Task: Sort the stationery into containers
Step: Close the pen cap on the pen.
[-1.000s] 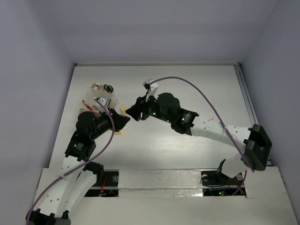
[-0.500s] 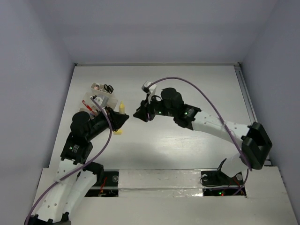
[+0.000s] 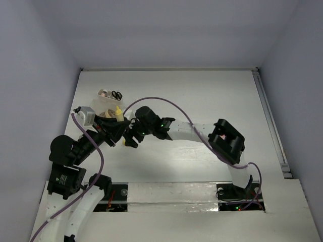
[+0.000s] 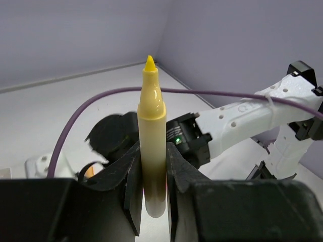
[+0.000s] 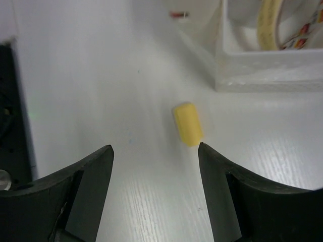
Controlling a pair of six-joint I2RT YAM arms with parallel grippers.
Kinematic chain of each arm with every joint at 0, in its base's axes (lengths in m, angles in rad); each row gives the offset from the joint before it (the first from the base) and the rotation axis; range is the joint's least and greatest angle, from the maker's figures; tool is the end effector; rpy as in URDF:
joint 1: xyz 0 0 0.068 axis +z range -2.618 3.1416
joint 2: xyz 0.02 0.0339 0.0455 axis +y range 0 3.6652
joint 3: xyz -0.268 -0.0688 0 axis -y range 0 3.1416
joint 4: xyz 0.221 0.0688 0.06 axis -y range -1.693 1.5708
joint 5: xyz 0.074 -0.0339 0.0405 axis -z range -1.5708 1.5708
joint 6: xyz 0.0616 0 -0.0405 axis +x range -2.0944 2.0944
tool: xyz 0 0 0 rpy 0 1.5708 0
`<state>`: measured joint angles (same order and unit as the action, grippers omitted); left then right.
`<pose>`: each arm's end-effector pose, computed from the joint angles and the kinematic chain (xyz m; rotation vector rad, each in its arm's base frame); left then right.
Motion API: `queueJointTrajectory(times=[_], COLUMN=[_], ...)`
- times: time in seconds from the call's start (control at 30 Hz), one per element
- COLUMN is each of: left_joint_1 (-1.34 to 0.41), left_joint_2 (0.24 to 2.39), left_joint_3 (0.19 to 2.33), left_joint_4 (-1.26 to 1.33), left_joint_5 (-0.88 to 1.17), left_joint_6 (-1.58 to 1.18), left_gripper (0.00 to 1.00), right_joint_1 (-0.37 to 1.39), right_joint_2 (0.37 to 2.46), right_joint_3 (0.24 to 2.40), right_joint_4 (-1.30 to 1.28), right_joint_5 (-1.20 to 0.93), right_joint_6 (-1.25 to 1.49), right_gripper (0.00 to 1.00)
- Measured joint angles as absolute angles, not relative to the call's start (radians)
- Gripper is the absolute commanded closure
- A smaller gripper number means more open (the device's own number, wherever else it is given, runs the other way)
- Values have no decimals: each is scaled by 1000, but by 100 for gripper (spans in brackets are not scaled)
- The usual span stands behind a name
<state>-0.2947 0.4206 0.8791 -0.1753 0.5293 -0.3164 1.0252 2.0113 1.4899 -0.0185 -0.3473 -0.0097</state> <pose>0.0571 -0.0498 0.4101 0.4539 1.3011 -0.8545 0.2254 0.4117 0.2300 -1.2891 1.8191 0.9512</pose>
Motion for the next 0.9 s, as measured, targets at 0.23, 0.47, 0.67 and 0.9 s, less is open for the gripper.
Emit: queueJointTrajectory(times=[0.23,0.47,0.67,0.9], left_joint_1=[-295,-295,-295,-295], left_joint_2=[422,425,431,431], left_joint_3=[879,879,879,842], left_joint_4=[-215,-218,-219,-207], left_joint_5=[520,518,514,513], left_joint_6=[-307,-297,-292,-294], left_gripper=[100,100,100,100], right_joint_1=[1061,1064,1079,1102], right_joint_2=[2170,2283,2324,2327], right_joint_3=[1614,1789,1811,1811], right_joint_4=[-166,-248,-270,-262], right_joint_5=[-282,-219,-194,-142], right_joint_6=[-94,-147,-167,-181], right_gripper=[24,23,29,41])
